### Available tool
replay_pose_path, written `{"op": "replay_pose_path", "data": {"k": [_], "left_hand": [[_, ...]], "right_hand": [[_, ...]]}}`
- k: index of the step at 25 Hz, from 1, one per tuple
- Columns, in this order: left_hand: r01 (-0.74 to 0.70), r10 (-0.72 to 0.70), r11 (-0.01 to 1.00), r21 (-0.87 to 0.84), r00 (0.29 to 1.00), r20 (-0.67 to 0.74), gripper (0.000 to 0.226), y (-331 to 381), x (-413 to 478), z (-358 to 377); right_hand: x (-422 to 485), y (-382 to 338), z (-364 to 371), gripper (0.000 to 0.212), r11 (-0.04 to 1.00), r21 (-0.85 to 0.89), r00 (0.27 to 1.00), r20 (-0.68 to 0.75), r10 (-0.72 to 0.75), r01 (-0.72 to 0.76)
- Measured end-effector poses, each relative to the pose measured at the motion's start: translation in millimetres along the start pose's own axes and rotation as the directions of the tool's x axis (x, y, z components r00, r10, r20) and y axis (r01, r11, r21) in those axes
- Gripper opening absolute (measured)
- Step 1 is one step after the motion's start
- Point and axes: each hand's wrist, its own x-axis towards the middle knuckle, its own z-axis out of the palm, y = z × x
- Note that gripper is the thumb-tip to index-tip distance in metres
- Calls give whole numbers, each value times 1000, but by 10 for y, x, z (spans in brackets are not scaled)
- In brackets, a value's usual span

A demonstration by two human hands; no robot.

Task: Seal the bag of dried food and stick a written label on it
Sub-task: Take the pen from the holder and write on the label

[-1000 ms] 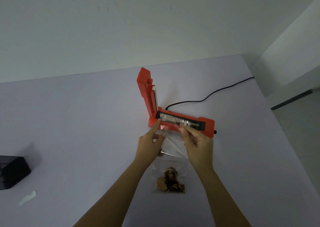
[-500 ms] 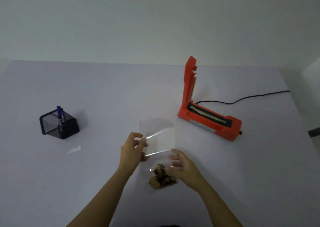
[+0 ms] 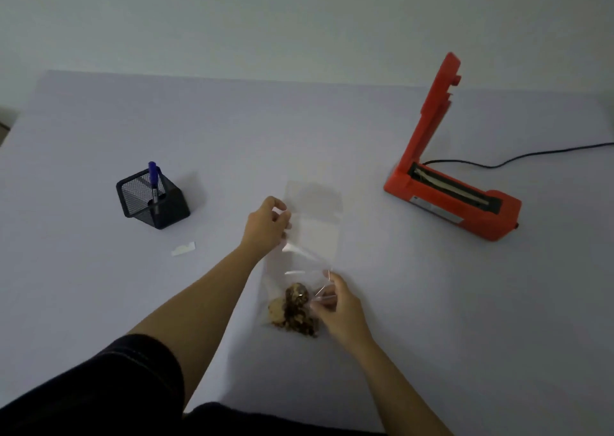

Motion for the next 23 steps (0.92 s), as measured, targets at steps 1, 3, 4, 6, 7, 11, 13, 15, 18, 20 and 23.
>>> {"op": "replay_pose_path", "data": {"k": [1,3,4,6,7,11,13,15,18,20,23], "left_hand": [[-26,26,994,102,1000,-2,10,11,67,30],[-82,90,951,298,996,-11,12,-29,200,97],[-107,122,928,356,992,-20,12,-60,252,128],[-121,146,910,397,989,-33,19,-103,311,167],[-113,138,910,398,990,-36,25,-112,320,181],[-132,145,939,316,989,-17,46,-102,272,130],[-196,209,958,208,977,-46,47,-12,149,-32],[-307,330,935,178,936,-123,41,146,5,-342],[-453,494,869,199,817,-298,33,298,-193,-1088],[-469,515,856,216,742,-430,30,182,-209,-1649],[-280,323,946,161,786,-527,35,-202,-82,-2185]], "right_hand": [[20,-16,-43,56,1000,-20,1000,-9,-4,4],[64,8,-53,56,999,-49,999,-33,16,-18],[77,2,-55,57,997,-71,999,-52,16,-19],[105,-3,-47,59,994,-112,996,-92,9,-19],[123,3,-51,62,991,-131,995,-102,8,-21],[133,-111,-125,73,981,-190,995,-103,9,-29],[127,-319,-169,70,972,-232,983,-173,-69,27],[193,-667,-170,58,955,-261,941,-261,-213,144],[445,-1364,22,42,884,-318,862,-270,-430,341],[639,-1825,329,35,832,-338,826,-211,-523,440],[929,-2282,847,30,774,-361,807,-89,-584,520]]}}
